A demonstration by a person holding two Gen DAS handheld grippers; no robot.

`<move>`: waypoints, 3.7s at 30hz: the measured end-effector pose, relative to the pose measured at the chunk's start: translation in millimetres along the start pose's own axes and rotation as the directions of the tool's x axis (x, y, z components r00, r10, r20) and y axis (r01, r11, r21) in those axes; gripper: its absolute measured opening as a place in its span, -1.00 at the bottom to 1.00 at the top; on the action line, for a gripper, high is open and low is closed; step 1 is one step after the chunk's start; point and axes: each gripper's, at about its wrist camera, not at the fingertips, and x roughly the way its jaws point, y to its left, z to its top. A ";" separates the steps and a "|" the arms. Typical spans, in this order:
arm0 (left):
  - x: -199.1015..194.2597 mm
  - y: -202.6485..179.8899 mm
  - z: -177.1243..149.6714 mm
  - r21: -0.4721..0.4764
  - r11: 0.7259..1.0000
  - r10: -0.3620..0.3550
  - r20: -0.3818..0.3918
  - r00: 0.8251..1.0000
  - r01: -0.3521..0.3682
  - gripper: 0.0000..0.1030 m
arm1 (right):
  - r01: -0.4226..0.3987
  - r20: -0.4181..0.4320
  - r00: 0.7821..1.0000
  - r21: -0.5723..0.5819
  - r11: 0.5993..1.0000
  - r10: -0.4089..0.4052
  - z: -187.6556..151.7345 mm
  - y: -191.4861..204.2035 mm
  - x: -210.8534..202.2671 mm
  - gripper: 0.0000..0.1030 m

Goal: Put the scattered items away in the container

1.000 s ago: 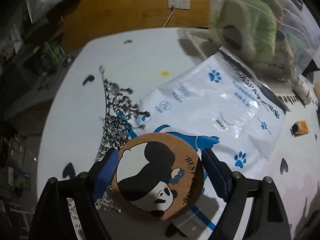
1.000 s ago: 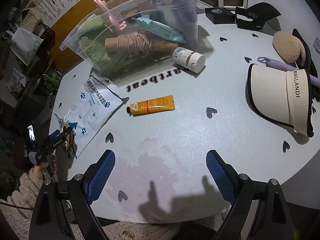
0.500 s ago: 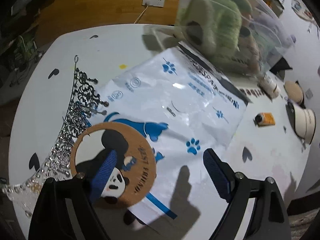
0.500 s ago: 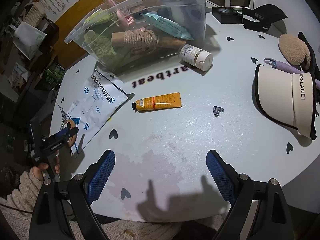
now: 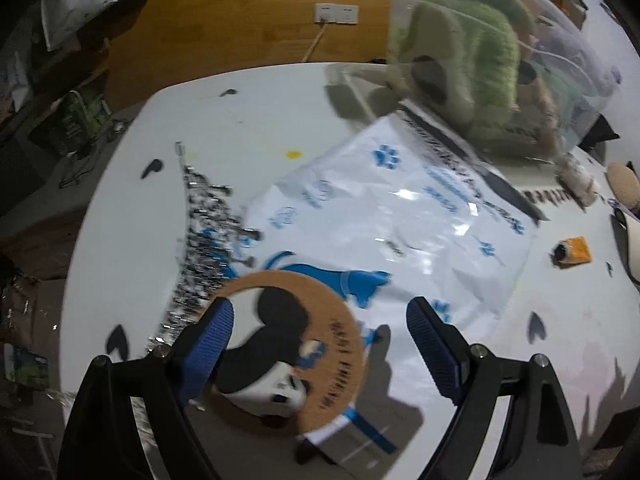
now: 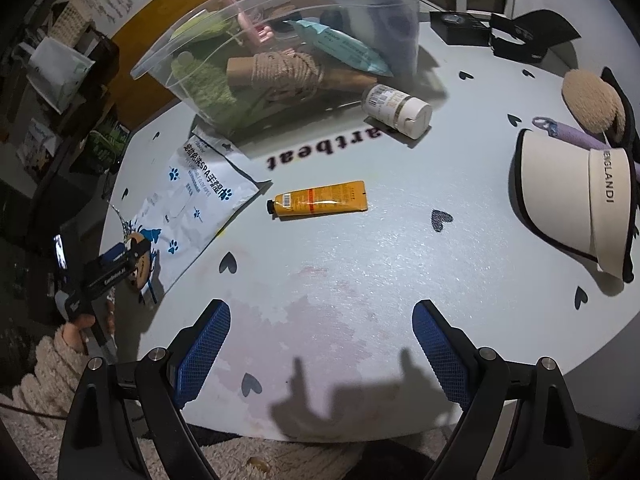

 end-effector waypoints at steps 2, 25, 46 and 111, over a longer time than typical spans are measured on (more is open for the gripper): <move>2.4 7.4 0.3 -0.005 1.000 0.017 -0.005 1.000 -0.017 0.72 | 0.002 -0.001 1.000 -0.005 1.000 -0.002 0.8 1.0 0.2 0.80; 22.8 18.5 -4.4 -0.051 0.997 -0.066 -0.086 0.994 0.062 0.86 | -0.001 -0.029 1.000 0.019 1.000 0.002 4.6 5.6 9.4 0.80; 12.1 -94.2 -35.5 0.116 0.981 -0.142 -0.097 0.985 0.153 0.86 | -0.010 -0.039 0.999 0.065 0.998 0.013 -6.5 -6.8 7.3 0.80; -26.7 -223.5 -64.3 0.029 0.999 0.025 0.110 0.994 -0.028 0.93 | 0.053 0.062 0.997 -0.281 0.958 -0.037 10.5 -86.7 27.5 0.80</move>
